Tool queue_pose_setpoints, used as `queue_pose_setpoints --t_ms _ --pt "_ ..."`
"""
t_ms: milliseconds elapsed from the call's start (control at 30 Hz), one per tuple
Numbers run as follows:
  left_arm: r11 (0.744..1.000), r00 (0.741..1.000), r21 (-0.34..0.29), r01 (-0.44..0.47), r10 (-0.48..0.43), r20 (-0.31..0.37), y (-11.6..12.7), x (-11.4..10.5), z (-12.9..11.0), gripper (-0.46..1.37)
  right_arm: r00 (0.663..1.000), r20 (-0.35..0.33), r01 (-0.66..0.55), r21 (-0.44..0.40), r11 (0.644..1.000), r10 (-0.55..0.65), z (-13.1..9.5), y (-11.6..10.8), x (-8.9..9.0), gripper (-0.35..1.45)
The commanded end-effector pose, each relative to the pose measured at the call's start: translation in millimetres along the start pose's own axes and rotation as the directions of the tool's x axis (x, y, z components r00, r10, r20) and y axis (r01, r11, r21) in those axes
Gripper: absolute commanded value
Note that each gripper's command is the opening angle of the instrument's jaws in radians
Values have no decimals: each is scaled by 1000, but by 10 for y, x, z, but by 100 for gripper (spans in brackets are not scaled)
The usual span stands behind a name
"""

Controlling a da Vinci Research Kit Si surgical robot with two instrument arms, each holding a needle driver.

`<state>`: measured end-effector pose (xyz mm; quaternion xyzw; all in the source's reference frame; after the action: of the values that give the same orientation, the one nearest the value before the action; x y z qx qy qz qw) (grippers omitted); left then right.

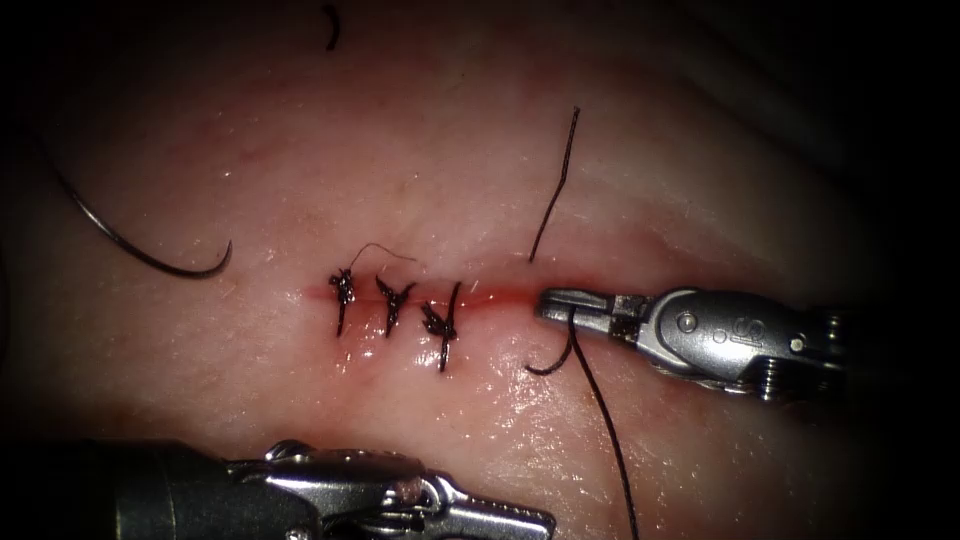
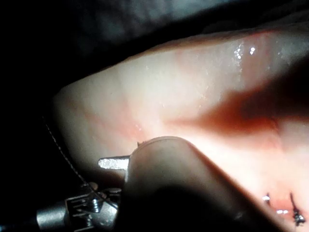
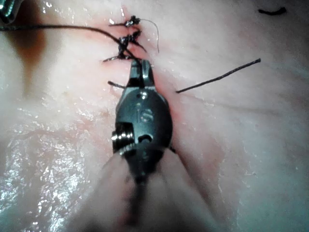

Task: Wound Closure
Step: Use the right gripper to pass more suture to the left gripper

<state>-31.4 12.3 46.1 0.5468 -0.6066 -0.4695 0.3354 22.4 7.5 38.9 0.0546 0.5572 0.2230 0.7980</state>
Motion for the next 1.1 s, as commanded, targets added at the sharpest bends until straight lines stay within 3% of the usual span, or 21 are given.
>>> queue_pose_setpoints --t_ms 33,600,667,833,933,1100 --pt "1000 1000 -6 2 -2 1 0 0 0 -35 1000 -1 1 -3 1000 -1 0 0 0 -35" --pt "1000 1000 -5 18 -18 0 -12 -6 -3 -35 1000 -4 0 -3 1000 0 0 -4 2 -35" --pt "1000 1000 -6 18 -18 1 -13 -6 -3 0 1000 -4 0 -3 1000 0 -1 -4 3 -35" --pt "1000 1000 -7 17 -17 3 -14 -4 0 43 1000 -4 -1 -2 1000 1 -1 -4 4 -35" --pt "1000 1000 -8 16 -16 4 -13 -4 2 82 1000 -4 -2 -3 1000 2 -1 -4 5 -35" --pt "1000 1000 -10 11 -11 8 -9 0 8 102 1000 -3 -3 -3 1000 3 0 -2 6 -35"
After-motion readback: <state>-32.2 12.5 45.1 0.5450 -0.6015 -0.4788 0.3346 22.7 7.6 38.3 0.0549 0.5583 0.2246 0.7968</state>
